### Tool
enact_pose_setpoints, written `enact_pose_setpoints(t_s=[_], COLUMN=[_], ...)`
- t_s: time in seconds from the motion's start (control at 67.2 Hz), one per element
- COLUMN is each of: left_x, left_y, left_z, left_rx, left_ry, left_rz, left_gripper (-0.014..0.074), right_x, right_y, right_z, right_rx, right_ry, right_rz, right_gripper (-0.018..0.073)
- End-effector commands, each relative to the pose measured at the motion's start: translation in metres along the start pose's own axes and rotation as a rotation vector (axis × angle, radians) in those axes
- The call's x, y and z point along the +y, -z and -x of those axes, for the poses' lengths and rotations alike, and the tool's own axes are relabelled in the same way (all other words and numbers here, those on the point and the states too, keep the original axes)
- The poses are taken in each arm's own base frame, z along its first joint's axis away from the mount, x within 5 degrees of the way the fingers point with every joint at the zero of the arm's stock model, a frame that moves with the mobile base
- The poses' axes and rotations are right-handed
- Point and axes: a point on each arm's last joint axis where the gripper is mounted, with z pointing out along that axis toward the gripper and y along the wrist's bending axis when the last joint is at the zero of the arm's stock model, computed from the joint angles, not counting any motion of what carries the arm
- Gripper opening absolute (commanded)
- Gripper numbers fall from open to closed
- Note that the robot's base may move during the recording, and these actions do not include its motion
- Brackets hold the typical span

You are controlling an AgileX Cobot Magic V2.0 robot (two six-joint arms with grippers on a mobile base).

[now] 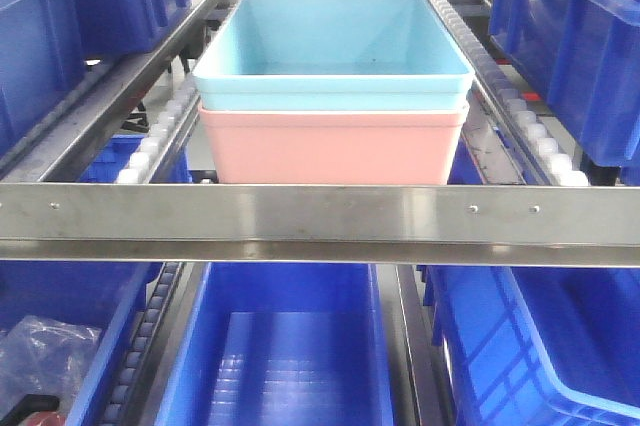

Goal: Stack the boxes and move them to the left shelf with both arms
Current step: 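Lift both grippers up and away from the placed bins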

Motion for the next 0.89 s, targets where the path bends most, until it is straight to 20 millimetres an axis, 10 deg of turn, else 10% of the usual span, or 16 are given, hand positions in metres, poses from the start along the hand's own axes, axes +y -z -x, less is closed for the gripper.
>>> enact_pose_setpoints(t_s=[0.0,0.536,0.878], left_x=[-0.008,0.003,0.008], left_y=[0.027,0.141,0.192], left_z=[0.018,-0.049,-0.046], left_rx=[-0.179,-0.316,-0.441], left_ry=[-0.008,-0.040,-0.048], left_rz=[-0.095,-0.151,-0.128], left_gripper=[-0.0001,-0.0001,-0.0001], right_x=[0.005,-0.001,-0.003], right_y=[0.028,0.152,0.190], right_z=[0.019,-0.023,-0.034], right_rx=[-0.174,-0.355,-0.453], right_ry=[0.037,0.050,0.050], right_rz=[0.060,0.054,0.045], right_gripper=[0.0048,0.0048,0.0048])
